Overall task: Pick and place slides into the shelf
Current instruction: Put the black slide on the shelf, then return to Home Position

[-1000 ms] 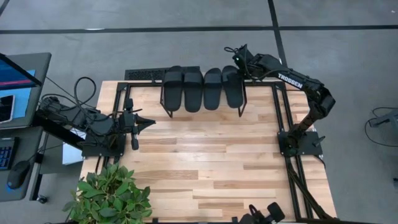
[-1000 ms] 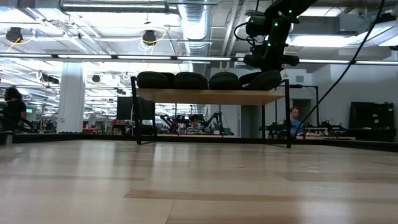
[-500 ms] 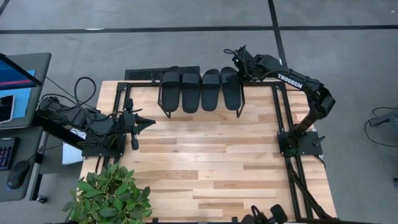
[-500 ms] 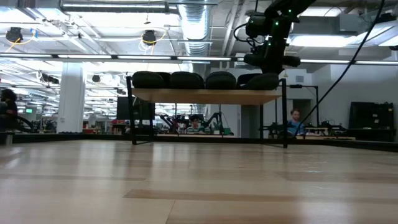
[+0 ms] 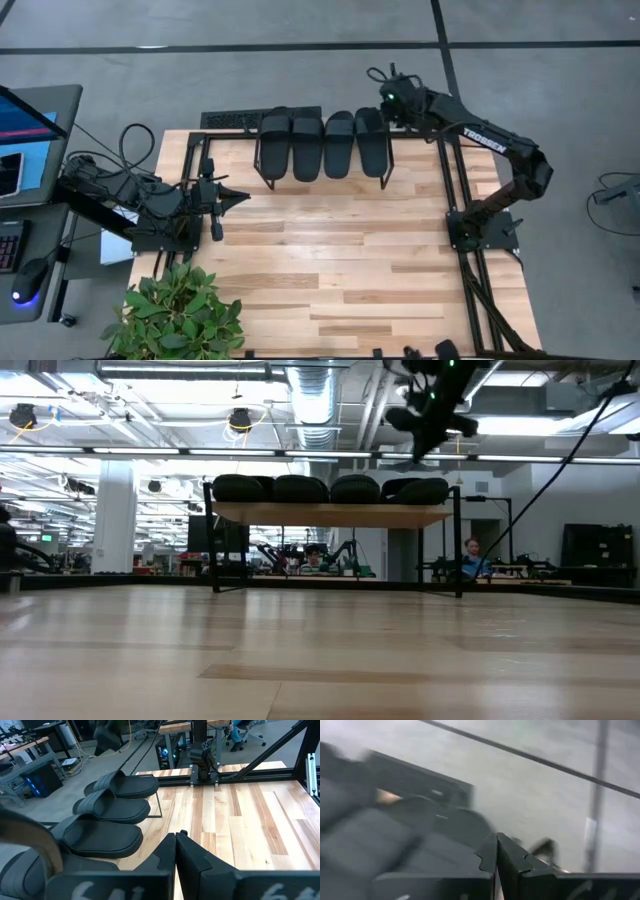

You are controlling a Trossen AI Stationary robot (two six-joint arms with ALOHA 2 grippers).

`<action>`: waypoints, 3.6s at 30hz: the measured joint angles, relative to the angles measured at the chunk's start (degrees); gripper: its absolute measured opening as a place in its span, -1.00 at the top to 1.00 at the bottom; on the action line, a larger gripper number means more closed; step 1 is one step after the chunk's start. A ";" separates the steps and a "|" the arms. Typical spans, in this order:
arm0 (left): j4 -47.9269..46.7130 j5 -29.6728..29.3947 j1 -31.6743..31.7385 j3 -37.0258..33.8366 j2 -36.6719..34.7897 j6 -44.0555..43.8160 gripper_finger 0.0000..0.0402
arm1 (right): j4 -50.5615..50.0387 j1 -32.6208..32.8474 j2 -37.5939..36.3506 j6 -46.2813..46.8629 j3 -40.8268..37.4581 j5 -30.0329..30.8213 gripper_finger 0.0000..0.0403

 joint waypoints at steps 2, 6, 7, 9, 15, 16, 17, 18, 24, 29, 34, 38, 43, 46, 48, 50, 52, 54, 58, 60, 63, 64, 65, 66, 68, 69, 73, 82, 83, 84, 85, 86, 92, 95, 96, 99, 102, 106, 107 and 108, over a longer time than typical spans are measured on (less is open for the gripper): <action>0.00 0.00 0.02 0.00 0.00 -0.01 1.00 | 2.63 1.83 -0.61 -0.10 0.02 -2.10 1.00; 0.00 0.00 0.02 0.00 0.00 -0.03 1.00 | 6.18 5.93 -0.29 0.12 0.00 -1.35 1.00; 0.00 0.00 0.02 0.00 0.00 -0.03 1.00 | 6.65 6.62 -0.21 0.50 -0.26 -0.76 1.00; -0.02 0.00 0.00 0.00 0.00 -0.48 1.00 | 9.11 7.82 0.05 0.78 -1.68 1.99 1.00; -0.33 0.01 0.01 0.00 0.02 -1.52 1.00 | 9.13 9.52 1.44 4.43 -4.73 7.29 1.00; -0.37 0.00 0.02 0.00 0.02 -1.54 1.00 | 8.63 9.65 1.75 5.14 -5.54 7.29 1.00; -0.51 0.00 0.02 0.00 0.00 -1.54 1.00 | 7.84 9.64 2.17 5.30 -6.40 7.34 1.00; -0.78 0.00 0.02 0.00 0.00 -1.56 1.00 | 7.73 9.61 2.65 5.42 -6.97 7.27 1.00; -1.55 0.00 0.01 0.00 0.02 -1.58 1.00 | 6.85 9.89 4.99 7.52 -7.48 7.12 1.00; -1.52 0.00 0.02 0.00 0.02 -1.58 1.00 | 6.50 10.27 5.38 8.63 -7.46 7.24 1.00; -1.53 0.00 0.01 0.00 0.02 -2.11 1.00 | 5.26 10.85 5.38 10.08 -7.46 7.22 1.00; -1.53 0.00 0.00 0.00 0.02 -2.56 1.00 | 3.05 10.89 5.38 11.53 -7.44 6.81 1.00; -2.19 0.00 0.01 0.00 0.02 -2.78 1.00 | 3.12 12.23 5.34 11.83 -7.44 9.36 1.00; -2.43 0.00 0.01 0.00 0.01 -2.80 1.00 | 3.26 13.11 5.32 11.62 -7.26 12.58 1.00; -2.44 0.00 0.01 0.00 0.02 -2.81 1.00 | 3.11 13.60 5.34 11.07 -6.55 14.69 1.00; -2.45 0.00 0.02 0.00 0.02 -2.81 1.00 | 2.76 13.98 5.34 10.89 -5.44 16.21 1.00; -2.45 0.00 0.00 0.00 0.02 -2.81 1.00 | 0.98 14.20 5.34 10.83 -4.23 17.87 1.00; -2.47 0.00 0.01 0.00 0.01 -2.81 1.00 | -0.69 14.26 5.32 10.85 -3.23 18.97 1.00; -2.47 0.00 0.01 0.00 0.02 -2.81 1.00 | -3.94 14.19 5.27 11.97 -2.45 19.18 1.00; -2.47 0.00 0.02 0.00 0.01 -2.81 1.00 | -6.12 14.02 5.28 13.29 -2.45 19.13 1.00; -2.49 0.11 0.02 0.00 0.02 -3.02 1.00 | -9.64 13.80 5.27 15.82 -2.54 18.63 1.00; -2.49 0.11 0.00 0.00 0.00 -3.02 1.00 | -10.02 13.99 5.27 16.33 -2.85 18.13 1.00; -2.47 0.13 0.01 0.00 0.01 -3.02 1.00 | -10.64 14.19 5.27 17.03 -3.17 17.29 1.00; -2.49 0.13 0.02 0.00 0.02 -3.02 1.00 | -11.18 14.47 5.29 17.50 -3.49 16.57 1.00; -2.49 0.13 0.01 0.00 0.01 -3.02 1.00 | -11.42 15.24 5.27 18.17 -4.21 16.40 1.00; -2.49 0.13 0.01 0.00 0.01 -3.02 1.00 | -11.37 15.57 5.25 18.67 -4.73 16.33 1.00; -2.51 0.15 0.00 0.00 0.02 -3.05 1.00 | -11.05 16.14 5.23 19.96 -6.75 16.24 1.00; -2.49 0.17 0.02 0.00 0.02 -3.05 1.00 | -11.76 16.12 5.23 20.79 -7.31 15.23 1.00; -2.49 0.17 0.02 0.00 0.00 -3.05 1.00 | -11.83 16.12 5.23 20.79 -7.31 15.71 1.00; -2.49 0.17 0.00 0.00 0.00 -3.05 1.00 | -11.87 16.24 5.23 20.79 -7.31 16.67 1.00; -2.49 0.17 0.00 0.00 0.02 -3.05 1.00 | -11.87 16.50 5.04 20.79 -7.31 18.03 1.00; -2.50 0.17 0.01 0.00 0.01 -3.05 1.00 | -11.91 16.68 4.69 20.78 -7.33 19.52 1.00; -2.51 0.17 0.01 0.00 0.01 -3.01 1.00 | -11.25 19.74 0.58 19.91 -4.20 35.16 1.00; -2.50 0.13 0.02 0.00 0.01 -3.00 1.00 | -10.83 22.75 -3.00 18.68 -3.52 43.02 1.00; -2.51 0.13 0.01 0.00 0.01 -3.00 1.00 | -10.57 23.84 -4.42 17.83 -3.52 44.05 1.00; -2.51 0.13 0.02 0.00 0.00 -2.98 1.00 | -9.87 27.29 -8.67 13.02 -3.68 44.41 1.00; -2.51 0.11 0.02 0.00 0.02 -2.98 1.00 | -7.33 31.06 -13.08 6.30 -5.45 40.54 1.00; -2.53 0.09 0.02 0.00 0.02 -2.96 1.00 | 6.34 35.40 -20.13 -8.85 -12.16 25.26 1.00; -2.51 0.09 0.02 0.00 0.00 -2.96 1.00 | 11.74 36.30 -22.10 -13.62 -14.76 19.29 1.00; -2.53 0.09 0.00 0.00 0.00 -2.96 1.00 | 17.78 37.19 -24.23 -18.83 -17.80 11.65 1.00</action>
